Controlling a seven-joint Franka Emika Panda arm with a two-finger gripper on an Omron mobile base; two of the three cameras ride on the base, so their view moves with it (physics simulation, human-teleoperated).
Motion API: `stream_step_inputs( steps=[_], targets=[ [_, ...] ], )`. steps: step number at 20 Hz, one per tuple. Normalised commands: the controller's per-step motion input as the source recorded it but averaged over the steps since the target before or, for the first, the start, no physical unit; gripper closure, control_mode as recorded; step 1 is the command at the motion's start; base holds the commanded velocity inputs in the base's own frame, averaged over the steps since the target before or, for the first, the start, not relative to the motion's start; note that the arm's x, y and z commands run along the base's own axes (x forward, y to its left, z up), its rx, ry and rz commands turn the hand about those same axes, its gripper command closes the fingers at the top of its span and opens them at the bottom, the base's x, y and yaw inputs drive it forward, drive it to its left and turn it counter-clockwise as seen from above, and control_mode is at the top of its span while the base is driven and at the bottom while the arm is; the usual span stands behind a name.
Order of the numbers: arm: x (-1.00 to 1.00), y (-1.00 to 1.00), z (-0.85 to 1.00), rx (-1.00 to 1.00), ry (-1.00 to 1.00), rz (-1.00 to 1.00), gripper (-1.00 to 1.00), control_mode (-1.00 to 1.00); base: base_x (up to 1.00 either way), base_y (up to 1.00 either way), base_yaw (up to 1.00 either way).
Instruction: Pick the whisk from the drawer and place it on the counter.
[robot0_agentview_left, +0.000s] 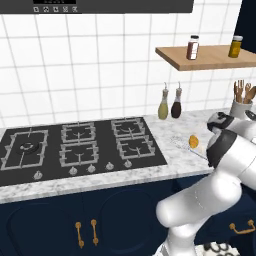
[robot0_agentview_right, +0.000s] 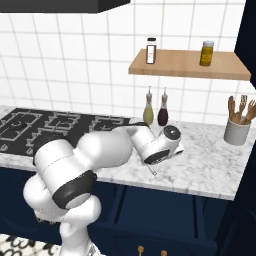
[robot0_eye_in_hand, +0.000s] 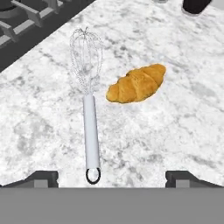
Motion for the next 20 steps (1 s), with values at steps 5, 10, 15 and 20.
stream_step_inputs(
  steps=[5, 10, 15, 20],
  targets=[
    [-0.61, 0.42, 0.55, 0.00, -0.07, 0.00, -1.00, -1.00, 0.00, 0.00, 0.00],
    [-0.73, 0.71, 0.19, -0.01, -0.06, 0.00, -1.00, -1.00, 0.00, 0.00, 0.00],
    [-0.24, 0.89, 0.19, -0.04, -0.03, 0.00, -1.00, -1.00, 0.00, 0.00, 0.00],
    [0.00, 0.76, 0.30, -0.02, -0.07, 0.00, -1.00, -1.00, 0.00, 0.00, 0.00]
  ],
)
